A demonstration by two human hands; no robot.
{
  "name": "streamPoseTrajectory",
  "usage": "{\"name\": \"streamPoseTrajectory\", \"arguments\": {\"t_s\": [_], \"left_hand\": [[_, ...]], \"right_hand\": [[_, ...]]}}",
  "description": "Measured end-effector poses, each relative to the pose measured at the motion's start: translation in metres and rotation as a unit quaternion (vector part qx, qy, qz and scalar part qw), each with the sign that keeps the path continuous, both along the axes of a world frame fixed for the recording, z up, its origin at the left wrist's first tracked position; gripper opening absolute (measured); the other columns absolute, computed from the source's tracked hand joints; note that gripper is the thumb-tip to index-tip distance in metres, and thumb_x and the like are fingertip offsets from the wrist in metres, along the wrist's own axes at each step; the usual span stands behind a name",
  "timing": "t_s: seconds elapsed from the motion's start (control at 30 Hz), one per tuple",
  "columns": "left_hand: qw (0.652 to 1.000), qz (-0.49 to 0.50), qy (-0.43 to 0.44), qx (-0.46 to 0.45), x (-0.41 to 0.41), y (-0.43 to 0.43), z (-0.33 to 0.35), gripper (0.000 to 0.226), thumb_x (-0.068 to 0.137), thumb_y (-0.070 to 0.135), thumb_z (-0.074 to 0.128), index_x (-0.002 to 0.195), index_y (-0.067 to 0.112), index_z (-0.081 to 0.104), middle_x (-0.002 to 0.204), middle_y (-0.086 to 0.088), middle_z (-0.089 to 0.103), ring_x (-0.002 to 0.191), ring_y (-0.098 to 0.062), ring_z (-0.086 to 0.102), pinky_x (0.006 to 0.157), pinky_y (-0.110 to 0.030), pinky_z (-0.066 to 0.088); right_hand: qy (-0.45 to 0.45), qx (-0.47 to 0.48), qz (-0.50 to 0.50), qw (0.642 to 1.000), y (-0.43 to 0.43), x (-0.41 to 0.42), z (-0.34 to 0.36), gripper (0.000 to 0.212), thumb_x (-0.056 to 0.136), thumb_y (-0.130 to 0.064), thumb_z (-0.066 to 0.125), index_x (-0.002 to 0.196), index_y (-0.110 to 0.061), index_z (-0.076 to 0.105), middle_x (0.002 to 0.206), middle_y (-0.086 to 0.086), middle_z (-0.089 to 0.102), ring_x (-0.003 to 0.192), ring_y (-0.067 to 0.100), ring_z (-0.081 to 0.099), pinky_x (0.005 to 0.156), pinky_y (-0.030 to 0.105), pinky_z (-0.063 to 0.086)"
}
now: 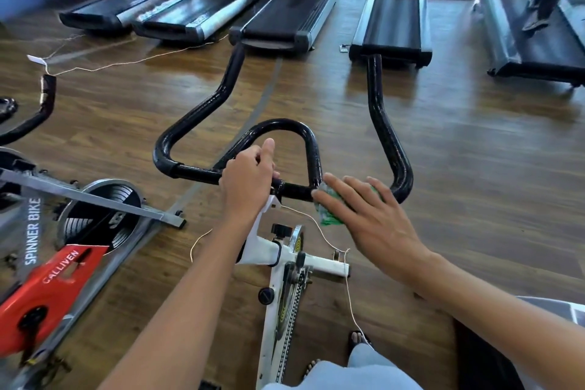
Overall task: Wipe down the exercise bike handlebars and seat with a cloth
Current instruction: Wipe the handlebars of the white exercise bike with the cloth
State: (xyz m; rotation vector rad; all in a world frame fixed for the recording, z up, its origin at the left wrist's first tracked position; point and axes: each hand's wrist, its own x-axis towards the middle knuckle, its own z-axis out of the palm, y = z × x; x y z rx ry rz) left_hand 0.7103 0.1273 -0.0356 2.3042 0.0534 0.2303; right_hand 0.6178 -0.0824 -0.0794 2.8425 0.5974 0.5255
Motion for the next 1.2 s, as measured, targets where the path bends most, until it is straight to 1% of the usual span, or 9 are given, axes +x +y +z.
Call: {"name": "streamPoseTrajectory", "arguments": {"t_s": [0.13, 0.23, 0.3, 0.43, 0.67, 0.8, 0.93, 1.07, 1.2], "left_hand": [[0.999, 0.021, -0.006, 0.025, -0.002, -0.002, 0.002, 0.054, 0.102, 0.054, 0.032, 0.076, 0.019, 0.064, 0.07, 0.006, 0.07, 0.084, -0.021, 0.065, 0.085, -0.042, 0.048], [1.0, 0.017, 0.003, 0.025, -0.004, -0.001, 0.004, 0.054, 0.102, 0.055, 0.032, 0.078, 0.019, 0.064, 0.069, 0.007, 0.07, 0.085, -0.02, 0.065, 0.083, -0.039, 0.047], [1.0, 0.013, 0.005, 0.025, -0.005, -0.002, 0.004, 0.054, 0.102, 0.055, 0.032, 0.077, 0.02, 0.064, 0.066, 0.009, 0.069, 0.083, -0.016, 0.065, 0.084, -0.039, 0.046], [1.0, 0.013, -0.006, 0.022, -0.004, -0.001, 0.002, 0.053, 0.101, 0.055, 0.034, 0.076, 0.019, 0.063, 0.064, 0.01, 0.069, 0.081, -0.013, 0.065, 0.089, -0.042, 0.048], [0.999, 0.014, -0.015, 0.031, -0.005, -0.001, 0.001, 0.052, 0.102, 0.054, 0.032, 0.075, 0.021, 0.061, 0.064, 0.01, 0.068, 0.08, -0.013, 0.064, 0.091, -0.044, 0.046], [1.0, 0.0, -0.016, 0.006, -0.001, 0.002, -0.003, 0.053, 0.1, 0.058, 0.033, 0.071, 0.023, 0.061, 0.06, 0.011, 0.069, 0.074, -0.01, 0.067, 0.088, -0.044, 0.05], [0.999, 0.024, -0.016, 0.034, -0.005, -0.004, 0.002, 0.054, 0.102, 0.056, 0.032, 0.073, 0.022, 0.062, 0.063, 0.009, 0.069, 0.077, -0.011, 0.065, 0.078, -0.035, 0.042], [0.999, 0.03, -0.009, 0.032, -0.005, -0.003, 0.001, 0.054, 0.102, 0.056, 0.032, 0.072, 0.022, 0.062, 0.063, 0.01, 0.069, 0.078, -0.011, 0.064, 0.081, -0.037, 0.045], [0.999, 0.026, -0.009, 0.026, -0.005, -0.005, 0.003, 0.054, 0.101, 0.057, 0.033, 0.071, 0.024, 0.063, 0.062, 0.012, 0.068, 0.079, -0.013, 0.065, 0.087, -0.041, 0.048]], "right_hand": [[0.007, 0.009, -0.007, 1.0, 0.053, 0.024, -0.007, 0.096, 0.075, -0.026, 0.081, 0.156, -0.027, 0.028, 0.16, 0.006, 0.033, 0.139, 0.028, 0.041, 0.111, 0.046, 0.028], [0.001, 0.028, 0.013, 1.0, 0.041, 0.024, -0.001, 0.089, 0.071, -0.015, 0.079, 0.149, -0.03, 0.039, 0.154, 0.004, 0.044, 0.132, 0.026, 0.049, 0.106, 0.042, 0.032], [0.002, 0.039, 0.022, 0.999, 0.014, 0.012, 0.003, 0.079, 0.073, -0.008, 0.072, 0.144, -0.03, 0.044, 0.149, 0.003, 0.048, 0.127, 0.027, 0.053, 0.106, 0.042, 0.032], [0.009, 0.058, 0.048, 0.997, -0.031, -0.005, 0.005, 0.058, 0.086, -0.018, 0.048, 0.143, -0.031, 0.044, 0.148, 0.002, 0.048, 0.128, 0.027, 0.052, 0.109, 0.046, 0.036], [0.045, 0.155, 0.002, 0.987, -0.016, -0.013, -0.002, 0.048, 0.09, -0.031, 0.047, 0.137, -0.033, 0.051, 0.147, -0.002, 0.047, 0.134, 0.024, 0.045, 0.119, 0.05, 0.018], [0.051, 0.193, -0.001, 0.98, -0.045, -0.015, -0.001, 0.045, 0.093, -0.033, 0.044, 0.138, -0.035, 0.045, 0.146, -0.003, 0.047, 0.137, 0.021, 0.041, 0.121, 0.051, 0.015], [0.07, 0.284, -0.063, 0.954, -0.047, -0.016, 0.004, 0.044, 0.09, -0.029, 0.044, 0.133, -0.03, 0.051, 0.14, -0.006, 0.049, 0.138, 0.021, 0.04, 0.122, 0.053, 0.011], [0.071, 0.255, -0.038, 0.964, -0.029, -0.017, 0.003, 0.047, 0.087, -0.029, 0.043, 0.134, -0.03, 0.051, 0.139, -0.006, 0.05, 0.135, 0.018, 0.042, 0.121, 0.049, 0.016], [0.092, 0.317, -0.069, 0.942, -0.055, -0.016, 0.01, 0.046, 0.09, -0.029, 0.038, 0.133, -0.03, 0.052, 0.136, -0.008, 0.051, 0.135, 0.017, 0.042, 0.124, 0.04, 0.004]]}}
